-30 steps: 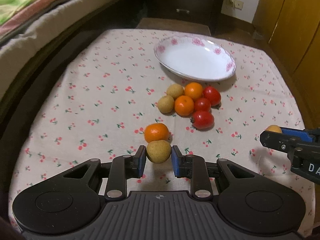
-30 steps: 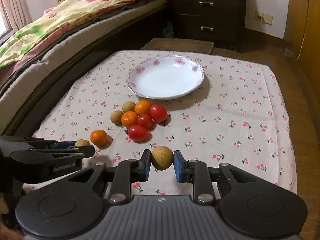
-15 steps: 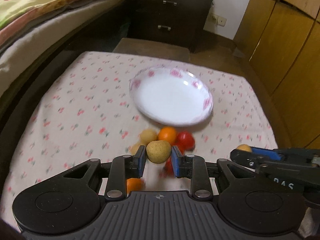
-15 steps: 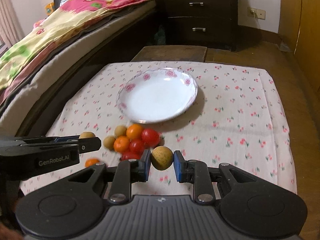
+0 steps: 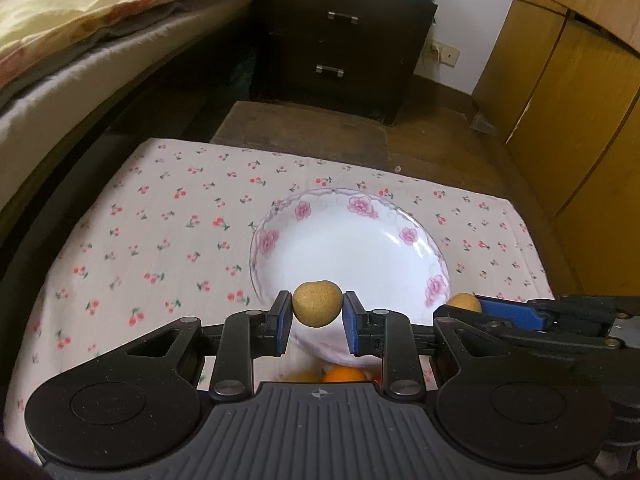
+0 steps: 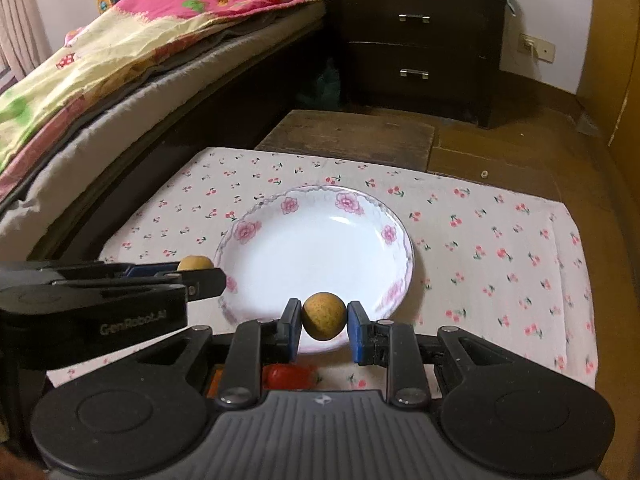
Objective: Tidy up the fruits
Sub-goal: 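Carry both longans over the white plate and open both grippers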
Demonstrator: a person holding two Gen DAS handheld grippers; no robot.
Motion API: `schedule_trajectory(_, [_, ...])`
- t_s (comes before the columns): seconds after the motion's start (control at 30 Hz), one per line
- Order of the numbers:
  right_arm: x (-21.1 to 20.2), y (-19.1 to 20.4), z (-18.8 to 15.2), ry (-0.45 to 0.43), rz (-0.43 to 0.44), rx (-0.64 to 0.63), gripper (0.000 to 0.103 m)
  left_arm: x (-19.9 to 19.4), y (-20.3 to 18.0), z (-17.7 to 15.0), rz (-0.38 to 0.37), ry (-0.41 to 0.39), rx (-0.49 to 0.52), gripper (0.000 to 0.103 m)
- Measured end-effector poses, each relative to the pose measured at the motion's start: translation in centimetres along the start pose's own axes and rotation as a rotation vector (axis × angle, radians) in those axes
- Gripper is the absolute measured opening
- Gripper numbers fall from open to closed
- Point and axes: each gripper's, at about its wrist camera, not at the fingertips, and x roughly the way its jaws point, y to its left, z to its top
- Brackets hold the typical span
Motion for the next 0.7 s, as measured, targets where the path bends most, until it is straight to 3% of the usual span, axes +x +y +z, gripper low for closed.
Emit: schedule_trajectory(0.7, [4.7,-0.3,0.7,0.072,0.029,-0.032,0.026,4.0,0.1,-0.1,0.023,0.084,0.016,0.034])
